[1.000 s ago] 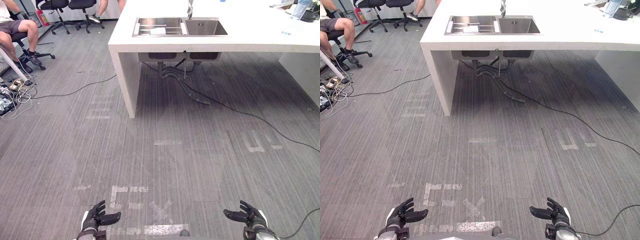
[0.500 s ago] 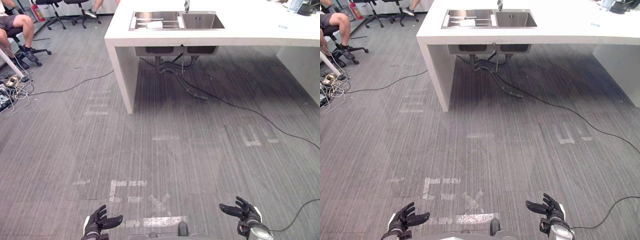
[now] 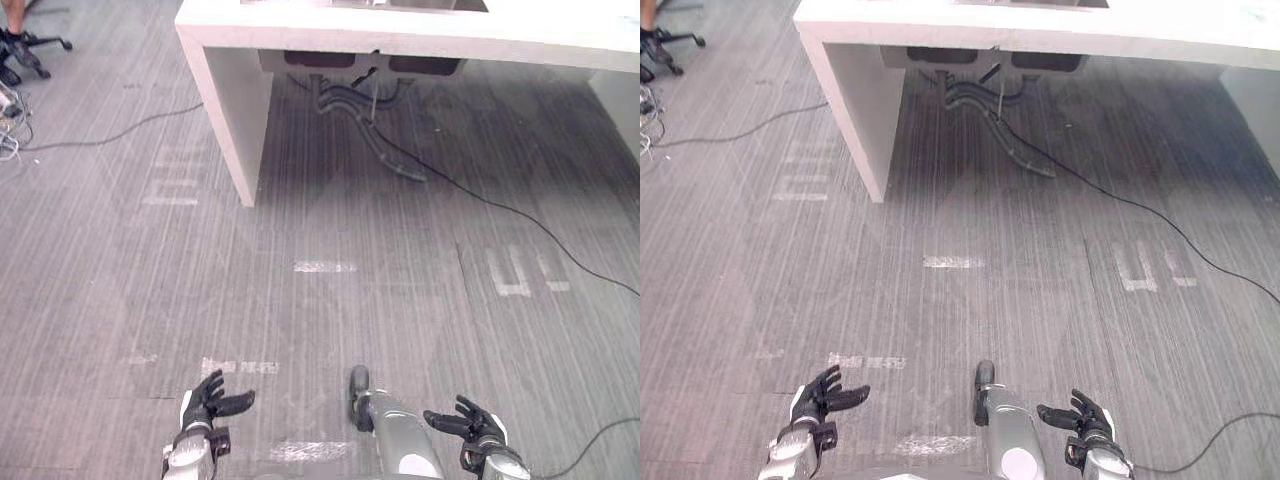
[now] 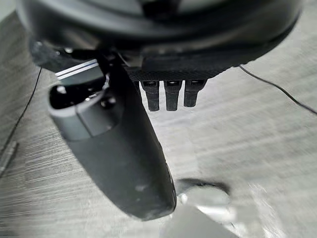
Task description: Walk over to the sink, pick up the cup, carry it to the dishwasher, place the cup inside the dishwasher, then close the dishwasher door
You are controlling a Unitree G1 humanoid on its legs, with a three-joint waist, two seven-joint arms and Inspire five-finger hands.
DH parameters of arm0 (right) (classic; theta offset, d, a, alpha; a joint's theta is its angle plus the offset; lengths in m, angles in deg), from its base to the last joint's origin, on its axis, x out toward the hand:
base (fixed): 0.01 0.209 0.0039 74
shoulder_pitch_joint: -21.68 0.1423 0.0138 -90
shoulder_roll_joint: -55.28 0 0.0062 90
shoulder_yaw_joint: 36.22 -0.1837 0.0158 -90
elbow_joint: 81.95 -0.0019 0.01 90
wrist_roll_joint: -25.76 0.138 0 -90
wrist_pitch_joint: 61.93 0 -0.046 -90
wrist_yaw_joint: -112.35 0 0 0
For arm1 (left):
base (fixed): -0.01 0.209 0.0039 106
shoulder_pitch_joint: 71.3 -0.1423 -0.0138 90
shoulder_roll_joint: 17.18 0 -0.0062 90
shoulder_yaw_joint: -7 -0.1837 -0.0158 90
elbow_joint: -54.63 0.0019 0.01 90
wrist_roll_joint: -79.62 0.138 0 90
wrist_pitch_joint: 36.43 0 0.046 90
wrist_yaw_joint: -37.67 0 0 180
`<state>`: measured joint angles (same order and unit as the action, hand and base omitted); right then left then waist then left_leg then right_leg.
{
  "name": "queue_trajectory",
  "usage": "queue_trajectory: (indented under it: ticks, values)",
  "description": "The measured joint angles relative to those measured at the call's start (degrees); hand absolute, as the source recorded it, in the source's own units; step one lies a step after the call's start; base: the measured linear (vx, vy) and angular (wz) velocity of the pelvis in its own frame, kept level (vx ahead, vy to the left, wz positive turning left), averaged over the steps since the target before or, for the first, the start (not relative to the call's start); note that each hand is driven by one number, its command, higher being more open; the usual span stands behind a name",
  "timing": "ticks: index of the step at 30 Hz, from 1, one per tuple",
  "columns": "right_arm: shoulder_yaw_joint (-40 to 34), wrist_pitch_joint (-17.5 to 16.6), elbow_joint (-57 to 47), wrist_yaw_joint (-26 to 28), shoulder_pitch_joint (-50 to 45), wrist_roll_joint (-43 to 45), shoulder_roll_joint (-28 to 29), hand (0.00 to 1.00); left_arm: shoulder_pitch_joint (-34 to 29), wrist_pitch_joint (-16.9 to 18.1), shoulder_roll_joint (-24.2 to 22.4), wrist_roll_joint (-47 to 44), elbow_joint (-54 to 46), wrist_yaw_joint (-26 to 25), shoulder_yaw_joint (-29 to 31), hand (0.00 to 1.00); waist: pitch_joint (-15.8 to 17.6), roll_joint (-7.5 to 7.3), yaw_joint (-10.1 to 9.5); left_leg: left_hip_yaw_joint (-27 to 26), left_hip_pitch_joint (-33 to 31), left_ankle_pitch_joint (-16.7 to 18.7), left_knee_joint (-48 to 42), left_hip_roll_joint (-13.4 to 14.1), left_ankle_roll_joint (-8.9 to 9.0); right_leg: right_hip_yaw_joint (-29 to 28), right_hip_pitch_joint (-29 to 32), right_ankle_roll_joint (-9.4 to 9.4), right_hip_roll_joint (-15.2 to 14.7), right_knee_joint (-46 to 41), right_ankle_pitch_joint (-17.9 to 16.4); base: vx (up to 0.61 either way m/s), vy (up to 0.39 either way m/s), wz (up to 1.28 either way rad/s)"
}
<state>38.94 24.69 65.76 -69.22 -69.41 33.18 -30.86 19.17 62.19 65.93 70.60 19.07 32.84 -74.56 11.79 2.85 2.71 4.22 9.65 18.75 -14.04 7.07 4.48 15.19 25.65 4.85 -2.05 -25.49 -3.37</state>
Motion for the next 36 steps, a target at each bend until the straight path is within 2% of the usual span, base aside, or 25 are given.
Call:
queue_trajectory:
  ticks: [1,2,3,4,6,8,10,12,13,14,16,17,18,19,20,22,23,25,27,29,30,31,32,33,36]
  values:
    - [0.0,0.0,-0.2,-0.2,0.7,0.0,-0.1,0.90,0.4,0.0,-0.6,0.0,-0.1,-0.1,0.4,0.90,0.2,-0.03,0.03,0.3,-2.1,-3.0,-8.2,0.0,2.68,0.2,-2.8,0.69,0.8,-0.3,-2.7,0.50,-0.222,0.08]
    - [0.1,-0.1,-0.3,-0.1,0.7,0.0,-0.1,0.90,0.4,0.0,-1.1,0.0,-0.2,-0.1,0.9,0.90,0.5,0.01,0.01,0.6,-4.0,-5.7,-15.6,0.2,2.80,0.5,-5.8,0.79,1.3,1.2,-3.6,0.62,-0.262,0.20]
    - [0.8,-0.2,-0.6,0.0,0.2,0.2,0.0,0.90,0.1,0.1,-2.1,0.0,-0.9,-0.2,2.0,0.90,0.6,0.15,-0.15,0.7,-9.8,-10.2,-31.3,1.2,4.13,1.1,-12.4,1.17,2.9,5.4,-4.2,0.61,-0.236,0.13]
    - [1.5,-0.3,-1.4,-0.1,0.0,0.5,0.9,0.90,-1.1,0.1,-2.7,-0.3,-3.2,-0.2,2.5,0.90,0.9,-0.11,-0.96,-1.3,-15.3,-9.8,-44.5,3.2,3.21,0.7,-19.0,1.22,4.8,10.1,-4.2,0.59,-0.221,0.03]
    - [1.7,-1.2,-3.3,-0.3,-0.1,1.8,2.4,0.90,-2.0,0.1,-3.4,-0.6,-6.9,-0.2,2.3,0.90,1.4,-1.11,-2.60,-5.8,-23.1,-8.3,-53.6,5.5,1.97,-0.3,-26.9,1.87,6.3,15.6,-4.6,0.58,-0.214,-0.23]
    - [1.8,-2.1,-5.1,-0.3,0.3,2.6,3.3,0.90,-2.2,0.0,-4.0,-1.3,-12.4,-0.4,0.3,0.90,1.6,-1.80,-4.62,-10.0,-33.2,-6.7,-48.9,5.7,1.27,-2.2,-32.8,1.82,6.8,21.7,-4.7,0.57,-0.162,-0.30]
    - [1.8,-2.2,-4.7,-0.4,0.7,2.7,3.4,0.90,-2.5,-0.1,-4.5,-1.8,-17.4,-0.8,-0.2,0.90,2.0,-2.42,-5.54,-11.7,-36.2,-6.3,-38.0,3.5,1.37,-3.1,-35.2,1.04,6.1,23.5,-5.7,0.45,-0.002,-0.23]
    - [1.8,-2.1,-4.3,-0.8,0.5,2.6,3.2,0.90,-3.2,-0.2,-5.6,-1.8,-24.8,-2.4,-0.4,0.90,2.5,-3.38,-6.73,-11.6,-36.5,-8.7,-18.9,-1.0,1.04,-4.1,-37.5,-0.10,4.2,23.5,-8.4,0.48,0.077,-0.21]
    - [1.8,-2.0,-3.6,-1.2,0.1,2.6,2.9,0.90,-4.2,-0.2,-6.3,-2.0,-30.8,-3.4,-0.4,0.90,2.4,-3.15,-7.29,-11.0,-36.1,-13.5,-5.9,-2.9,1.44,-5.1,-38.9,-1.18,3.9,23.6,-10.2,0.70,0.178,-0.51]
    - [1.9,-1.7,-2.0,-1.5,-0.7,2.4,2.8,0.90,-4.9,0.0,-6.3,-2.3,-38.6,-5.3,-0.2,0.90,2.2,-3.05,-8.62,-10.6,-35.6,-21.5,-1.2,-3.9,-1.24,-7.2,-41.0,-2.97,3.7,23.6,-12.7,0.70,0.200,-0.51]
    - [1.8,-1.1,-1.6,-1.6,-1.6,2.2,3.2,0.90,-4.8,0.0,-6.1,-2.3,-45.5,-6.8,0.5,0.90,1.7,-4.71,-9.09,-10.2,-35.5,-24.3,-3.0,-6.0,-5.93,-8.4,-41.6,-4.87,1.4,21.4,-13.9,0.69,0.206,-0.20]
    - [1.3,-1.1,-1.6,-1.6,-2.4,1.7,3.2,0.90,-5.1,0.0,-6.0,-2.2,-53.6,-7.7,0.4,0.90,1.4,-5.36,-8.76,-10.5,-34.8,-21.3,-4.9,-7.6,-7.73,-10.3,-38.3,-5.27,-0.9,12.3,-13.8,0.65,0.191,0.08]
    - [1.2,-1.1,-1.6,-1.6,-2.6,1.7,3.2,0.90,-5.2,0.0,-5.9,-2.2,-55.3,-7.8,0.4,0.90,1.4,-5.36,-8.76,-10.5,-34.5,-20.5,-5.5,-7.8,-7.97,-10.6,-37.4,-5.61,-1.1,9.8,-13.7,0.62,0.193,0.15]
    - [1.1,-0.9,-1.6,-1.3,-3.0,1.7,3.4,0.90,-5.7,0.3,-5.5,-2.1,-61.6,-8.2,0.4,0.90,1.4,-5.40,-8.70,-10.5,-32.8,-17.2,-8.1,-8.3,-8.02,-11.6,-33.6,-10.33,-1.8,-2.0,-11.3,0.62,0.169,0.19]
    - [1.1,-0.8,-1.7,-0.8,-3.9,1.4,3.9,0.90,-5.4,1.1,-4.4,-0.9,-66.5,-9.2,0.3,0.90,1.4,-5.42,-7.98,-9.4,-29.9,-14.2,-9.1,-8.9,-8.28,-12.9,-29.6,-20.71,-2.5,-14.9,-4.7,0.62,0.152,0.30]
    - [1.7,-0.7,-3.4,-0.3,-4.5,1.4,4.8,0.90,-4.5,2.5,-2.6,0.9,-71.7,-10.7,0.3,0.90,1.2,-5.47,-6.61,-8.3,-24.3,-11.4,-8.2,-9.3,-8.61,-13.3,-22.5,-18.97,-4.5,-31.7,-4.9,0.58,0.085,0.32]
    - [1.9,-0.7,-5.0,0.5,-4.8,1.3,5.6,0.90,-4.1,3.1,-2.0,3.2,-74.7,-12.2,0.1,0.90,1.1,-5.29,-6.16,-7.6,-19.9,-10.1,-6.5,-9.0,-8.68,-12.4,-18.3,-16.05,-5.7,-36.9,-6.5,0.54,0.045,0.19]
    - [2.1,-1.0,-7.1,1.2,-5.2,1.2,6.7,0.90,-3.9,4.5,-1.7,5.1,-77.7,-13.0,0.0,0.90,0.6,-4.65,-5.42,-6.5,-15.4,-8.4,-4.4,-7.6,-8.04,-10.4,-13.4,-11.96,-6.4,-37.2,-8.9,0.46,0.001,0.15]
    - [3.9,-1.8,-8.1,1.9,-5.3,0.8,6.9,0.90,-3.8,6.7,-0.6,7.1,-78.8,-13.7,-0.2,0.90,0.1,-4.18,-4.95,-6.2,-9.4,-6.5,-1.2,-5.9,-6.73,-7.5,-7.7,-9.05,-7.0,-29.6,-10.7,0.55,-0.125,0.06]
    - [4.0,-2.0,-8.1,2.5,-5.4,0.1,6.9,0.90,-3.6,6.8,0.7,8.5,-77.9,-13.8,0.0,0.90,-1.1,-3.96,-4.33,-5.7,-5.9,-4.5,0.2,-4.4,-5.42,-6.0,-4.8,-8.85,-6.2,-16.2,-10.4,0.50,-0.206,0.12]
    - [4.0,-2.0,-8.0,2.7,-5.8,-0.3,6.8,0.90,-2.6,6.8,2.1,9.5,-76.0,-13.7,0.0,0.90,-1.7,-4.09,-3.71,-4.9,-4.4,-2.7,0.3,-3.6,-3.99,-6.5,-3.9,-8.80,-4.8,-6.0,-8.7,0.52,-0.293,0.50]
    - [4.0,-2.0,-7.2,2.8,-6.4,-0.5,6.4,0.90,-1.4,6.5,4.3,11.1,-73.0,-13.6,-0.2,0.90,-2.6,-4.92,-2.67,-3.6,-3.3,-0.7,-0.2,-3.5,-2.43,-8.7,-4.4,-7.77,-3.6,1.3,-0.4,0.64,-0.355,0.67]
    - [4.0,-1.9,-6.3,2.9,-6.6,-0.8,5.5,0.90,-1.0,6.4,4.8,12.2,-71.0,-13.5,-0.6,0.90,-2.9,-3.80,-1.84,-2.6,-2.5,0.1,-0.5,-2.6,-2.13,-8.3,-5.4,-6.34,-2.9,1.0,1.2,0.65,-0.333,0.48]
    - [4.0,-1.6,-5.1,3.0,-6.6,-0.9,3.7,0.90,-0.7,4.9,6.2,13.3,-68.6,-12.6,-1.8,0.90,-4.0,-1.46,-2.05,-2.6,-2.3,-0.5,-1.2,-0.2,-1.14,-7.7,-5.9,-5.40,-1.2,-0.1,-0.5,0.55,-0.270,0.21]
    - [4.2,-1.1,-5.8,3.4,-8.5,-0.8,2.7,0.90,3.6,3.0,10.7,14.4,-66.3,-8.2,-7.2,0.90,-3.7,-0.86,-1.59,-2.0,-6.0,-4.6,-14.4,1.5,2.67,-4.6,-10.8,-3.36,-0.6,-0.4,-5.3,0.54,-0.302,0.38]
